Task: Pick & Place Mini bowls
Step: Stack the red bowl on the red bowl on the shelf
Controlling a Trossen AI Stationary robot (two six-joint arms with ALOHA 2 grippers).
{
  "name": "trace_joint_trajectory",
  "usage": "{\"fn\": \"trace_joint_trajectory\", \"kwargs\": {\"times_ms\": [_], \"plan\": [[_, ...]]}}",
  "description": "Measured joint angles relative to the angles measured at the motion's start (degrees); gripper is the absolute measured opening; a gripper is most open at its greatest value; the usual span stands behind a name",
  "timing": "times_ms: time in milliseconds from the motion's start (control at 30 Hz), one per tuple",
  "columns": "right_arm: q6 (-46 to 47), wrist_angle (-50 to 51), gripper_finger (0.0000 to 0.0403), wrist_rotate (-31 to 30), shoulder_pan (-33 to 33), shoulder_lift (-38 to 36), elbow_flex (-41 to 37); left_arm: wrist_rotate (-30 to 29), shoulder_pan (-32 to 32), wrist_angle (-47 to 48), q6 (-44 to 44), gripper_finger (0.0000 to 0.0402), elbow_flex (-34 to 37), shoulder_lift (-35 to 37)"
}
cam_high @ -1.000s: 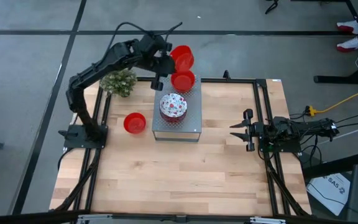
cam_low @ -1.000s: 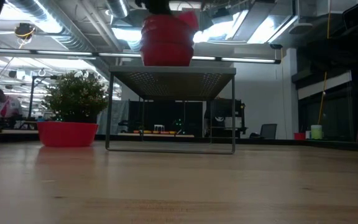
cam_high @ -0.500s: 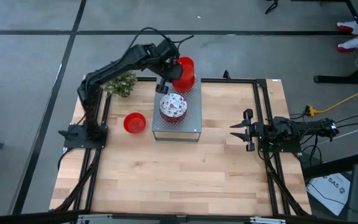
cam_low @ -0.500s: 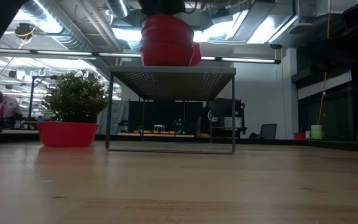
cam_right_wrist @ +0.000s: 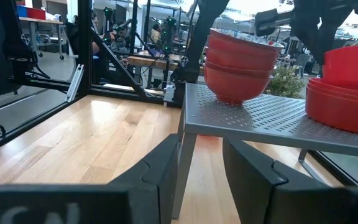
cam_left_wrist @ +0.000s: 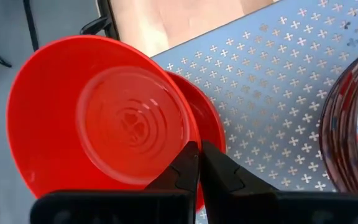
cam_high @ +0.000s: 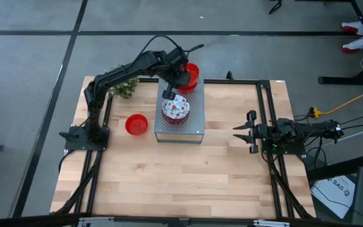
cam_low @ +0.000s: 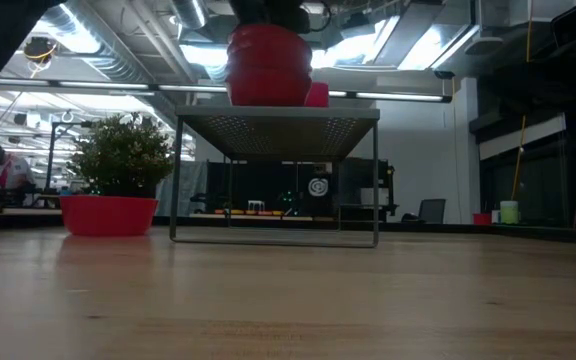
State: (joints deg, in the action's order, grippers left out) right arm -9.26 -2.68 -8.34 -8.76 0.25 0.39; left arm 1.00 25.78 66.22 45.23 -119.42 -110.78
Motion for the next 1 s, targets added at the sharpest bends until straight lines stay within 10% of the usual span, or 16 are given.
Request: {"fn": "trace_joint_trajectory", "kwargs": {"times_ms": [1000], "plan": [[0.0,0.0,0.0127,0.0,0.0,0.0,0.0,-3.9,-2.2,-1.3,-8.1,0.0086,-2.7,0.5]]}}
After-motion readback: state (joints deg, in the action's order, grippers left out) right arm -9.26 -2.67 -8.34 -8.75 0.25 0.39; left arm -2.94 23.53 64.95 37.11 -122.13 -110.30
